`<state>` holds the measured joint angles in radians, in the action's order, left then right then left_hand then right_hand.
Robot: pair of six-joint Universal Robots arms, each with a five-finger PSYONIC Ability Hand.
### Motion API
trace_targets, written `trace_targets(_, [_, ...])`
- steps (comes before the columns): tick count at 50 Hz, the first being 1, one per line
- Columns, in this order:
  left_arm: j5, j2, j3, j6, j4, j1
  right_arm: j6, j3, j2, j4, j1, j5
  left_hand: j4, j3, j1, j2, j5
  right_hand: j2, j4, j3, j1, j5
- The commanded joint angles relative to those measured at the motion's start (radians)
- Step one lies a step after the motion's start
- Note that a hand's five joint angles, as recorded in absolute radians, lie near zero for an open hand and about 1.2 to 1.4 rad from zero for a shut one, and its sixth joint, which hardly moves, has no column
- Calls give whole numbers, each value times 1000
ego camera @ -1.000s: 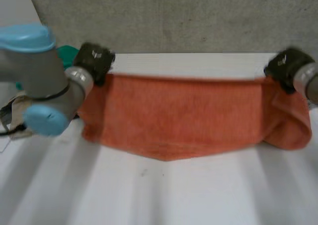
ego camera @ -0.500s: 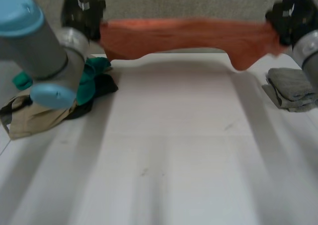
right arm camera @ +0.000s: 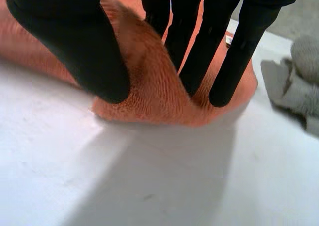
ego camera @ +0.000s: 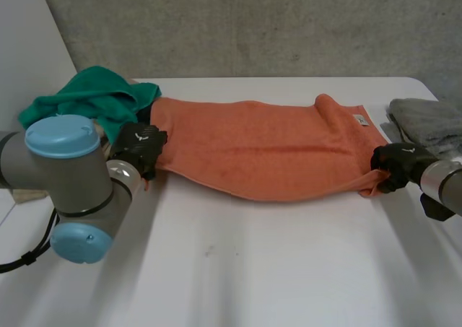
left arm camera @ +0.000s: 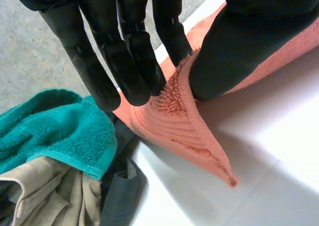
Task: Fold the laundry.
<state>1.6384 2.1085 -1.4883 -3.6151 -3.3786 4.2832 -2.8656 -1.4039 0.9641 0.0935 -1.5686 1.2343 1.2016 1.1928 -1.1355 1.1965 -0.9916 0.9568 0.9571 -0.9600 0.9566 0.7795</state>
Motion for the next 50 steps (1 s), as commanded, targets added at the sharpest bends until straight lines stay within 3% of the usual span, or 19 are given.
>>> trace_targets(1, [0,-21,-20,1,-2,-6,-90,-59,18,-5,19,-26,195,203,-261,200,-230,-62,-62,65,-61,-59])
trace_targets(9, [1,-31,-24,1,-2,-6,-296,-73,22,-26,18,-26,195,203,-261,200,-230,-150,-150,153,-149,-147])
trace_targets(18, [0,-42,-20,27,-2,-5,-290,-72,24,-72,-31,-15,195,203,-261,200,-230,-164,-165,168,-164,-162])
trace_targets(34, [3,-41,-1,36,-1,6,35,-101,8,-121,-34,117,195,203,-261,200,-230,-141,-141,144,-141,-138])
trace_targets(40, [4,-41,5,36,11,3,135,-104,16,-130,-34,119,195,203,-261,200,-230,439,438,-435,439,441])
trace_targets(42, [6,-51,0,38,16,0,170,-96,30,-121,-34,120,195,203,-261,200,-230,439,439,-436,440,442])
trace_targets(48, [6,-202,-49,33,82,-8,271,-107,163,-110,-33,122,195,203,-261,200,-230,439,439,-436,440,442])
trace_targets(50, [6,-298,-62,24,125,-8,336,-99,281,-46,-33,122,195,203,-261,200,-230,439,439,-436,440,442])
